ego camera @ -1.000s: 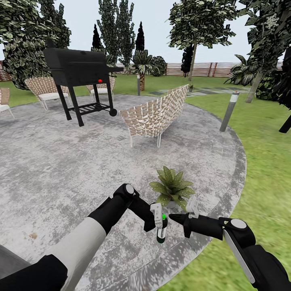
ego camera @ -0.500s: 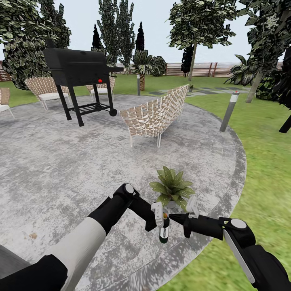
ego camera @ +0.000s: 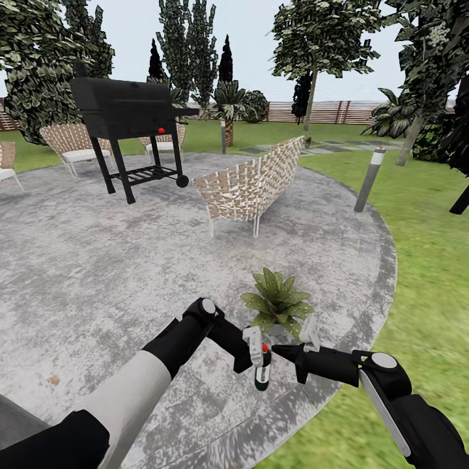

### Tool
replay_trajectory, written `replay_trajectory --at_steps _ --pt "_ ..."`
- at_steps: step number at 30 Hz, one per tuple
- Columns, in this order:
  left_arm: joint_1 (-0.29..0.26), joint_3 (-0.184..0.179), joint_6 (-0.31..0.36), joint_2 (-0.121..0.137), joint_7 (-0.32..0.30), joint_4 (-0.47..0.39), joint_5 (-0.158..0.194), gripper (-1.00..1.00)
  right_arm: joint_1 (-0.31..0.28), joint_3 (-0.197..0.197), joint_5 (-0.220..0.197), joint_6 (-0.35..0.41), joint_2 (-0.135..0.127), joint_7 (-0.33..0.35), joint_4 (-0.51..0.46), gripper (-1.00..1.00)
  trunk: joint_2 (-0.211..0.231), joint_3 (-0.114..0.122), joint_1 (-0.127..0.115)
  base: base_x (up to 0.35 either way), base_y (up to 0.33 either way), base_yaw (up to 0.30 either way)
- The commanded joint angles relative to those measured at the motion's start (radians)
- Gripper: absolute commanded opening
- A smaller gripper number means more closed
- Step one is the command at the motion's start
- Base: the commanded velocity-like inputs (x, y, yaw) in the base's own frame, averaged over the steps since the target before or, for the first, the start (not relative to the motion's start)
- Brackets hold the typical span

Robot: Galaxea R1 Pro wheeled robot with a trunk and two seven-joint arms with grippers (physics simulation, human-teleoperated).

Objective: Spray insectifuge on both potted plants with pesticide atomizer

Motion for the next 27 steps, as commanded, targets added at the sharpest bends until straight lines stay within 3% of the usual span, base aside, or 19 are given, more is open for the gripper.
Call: replay_trajectory --at_steps 1,6,10,11,12,13,16,19,21,25,26,27 --pt "0.0 -0.001 0.009 0.02 0.005 0.01 -0.004 -1.0 -0.001 0.001 -0.008 0.008 -0.001 -0.001 0.0 -1.0 0.0 -0.001 0.0 0.0 0.0 0.0" --pt "0.006 -0.002 0.005 0.15 0.017 0.052 -0.036 -1.0 0.0 0.001 -0.008 0.008 -0.001 -0.001 0.0 -1.0 0.0 -0.001 0.0 0.0 0.0 0.0" --pt "0.086 0.007 -0.001 0.278 0.016 0.06 -0.044 -1.0 -0.001 0.001 -0.008 0.008 -0.001 -0.001 0.0 -1.0 0.0 -0.001 0.0 0.0 0.0 0.0" --pt "0.094 0.008 -0.001 0.3 0.016 0.06 -0.043 -1.0 -0.001 0.002 -0.008 0.008 -0.001 -0.001 0.0 -1.0 0.0 -0.001 0.0 0.0 0.0 0.0" --pt "0.102 0.009 -0.01 0.339 0.017 0.06 -0.041 -1.0 0.0 0.003 -0.008 0.008 -0.001 -0.001 0.001 -1.0 0.0 -0.001 0.0 0.0 0.0 0.0" --pt "0.107 0.01 -0.024 0.364 0.017 0.061 -0.039 -1.0 0.0 0.004 -0.008 0.008 -0.001 -0.001 0.001 1.0 0.0 -0.001 0.0 0.0 0.0 0.0" --pt "0.138 0.018 -0.054 0.402 0.029 0.063 -0.036 -1.0 0.0 0.003 -0.006 0.006 0.0 -0.001 0.021 1.0 0.0 -0.001 0.0 0.0 0.0 0.0" --pt "0.187 0.087 -0.064 0.411 0.102 0.067 -0.035 -1.0 0.0 0.003 -0.007 -0.001 0.001 -0.004 0.1 1.0 0.0 -0.001 0.0 0.0 0.0 0.0" --pt "0.218 0.16 -0.066 0.412 0.157 0.067 -0.035 -1.0 0.0 0.002 -0.008 -0.005 0.001 -0.006 0.138 1.0 0.0 -0.001 0.0 0.0 0.0 0.0" --pt "0.249 0.338 -0.067 0.412 0.217 0.068 -0.035 -1.0 0.0 0.0 -0.007 -0.061 0.006 -0.016 0.198 1.0 0.0 -0.001 0.0 0.0 0.0 0.0" --pt "0.252 0.401 -0.066 0.411 0.228 0.068 -0.035 -1.0 0.0 0.0 -0.007 -0.076 0.008 -0.034 0.202 1.0 0.0 -0.001 0.0 0.0 0.0 0.0" --pt "0.256 0.437 -0.066 0.41 0.232 0.068 -0.035 -1.0 0.0 0.0 -0.007 -0.082 0.012 -0.052 0.204 1.0 0.0 -0.001 0.0 0.0 0.0 0.0"
